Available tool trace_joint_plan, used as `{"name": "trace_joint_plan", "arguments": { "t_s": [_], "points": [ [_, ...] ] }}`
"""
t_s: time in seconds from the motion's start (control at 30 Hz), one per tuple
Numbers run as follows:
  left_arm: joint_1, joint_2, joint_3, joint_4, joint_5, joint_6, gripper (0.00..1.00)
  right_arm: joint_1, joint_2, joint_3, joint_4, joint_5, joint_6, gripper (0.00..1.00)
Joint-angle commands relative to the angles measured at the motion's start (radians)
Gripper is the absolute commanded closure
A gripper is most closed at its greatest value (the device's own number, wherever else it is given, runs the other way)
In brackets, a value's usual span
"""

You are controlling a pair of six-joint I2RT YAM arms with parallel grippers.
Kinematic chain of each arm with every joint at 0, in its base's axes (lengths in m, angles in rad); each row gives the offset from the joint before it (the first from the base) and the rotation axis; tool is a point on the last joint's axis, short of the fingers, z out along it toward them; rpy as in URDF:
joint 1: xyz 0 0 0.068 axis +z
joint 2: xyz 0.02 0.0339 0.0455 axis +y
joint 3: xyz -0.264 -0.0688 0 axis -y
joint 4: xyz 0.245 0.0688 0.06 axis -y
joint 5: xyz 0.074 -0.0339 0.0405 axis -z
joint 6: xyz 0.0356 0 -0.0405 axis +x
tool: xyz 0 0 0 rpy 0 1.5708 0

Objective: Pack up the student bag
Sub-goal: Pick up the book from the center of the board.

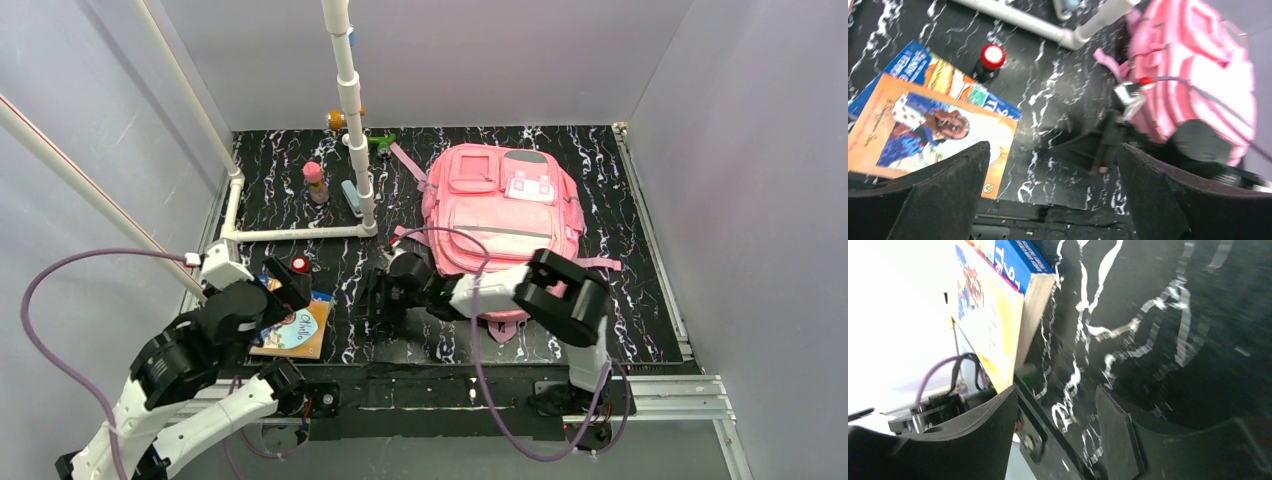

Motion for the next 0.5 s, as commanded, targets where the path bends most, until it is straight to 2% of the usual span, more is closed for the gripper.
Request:
{"name": "trace_joint_plan", "arguments": {
  "t_s": [0.0,0.1,0.37,0.47],
  "points": [
    [-0.005,-0.077,-0.019,0.205,0.024,0.227,0.02,0.061,0.165,0.125,0.27,-0.048,0.188,0.34],
    [-0.004,-0.083,-0.022,0.279,0.048,0.3,0.02,0.093,0.238,0.17,0.291,-0.073,0.218,0.35],
    [-0.004,0.0,-0.006,0.315,0.074,0.373,0.02,0.115,0.328,0.208,0.322,-0.09,0.286,0.36],
    [-0.004,0.019,-0.008,0.327,0.085,0.387,0.02,0.116,0.358,0.218,0.369,-0.092,0.319,0.45]
  ]
}}
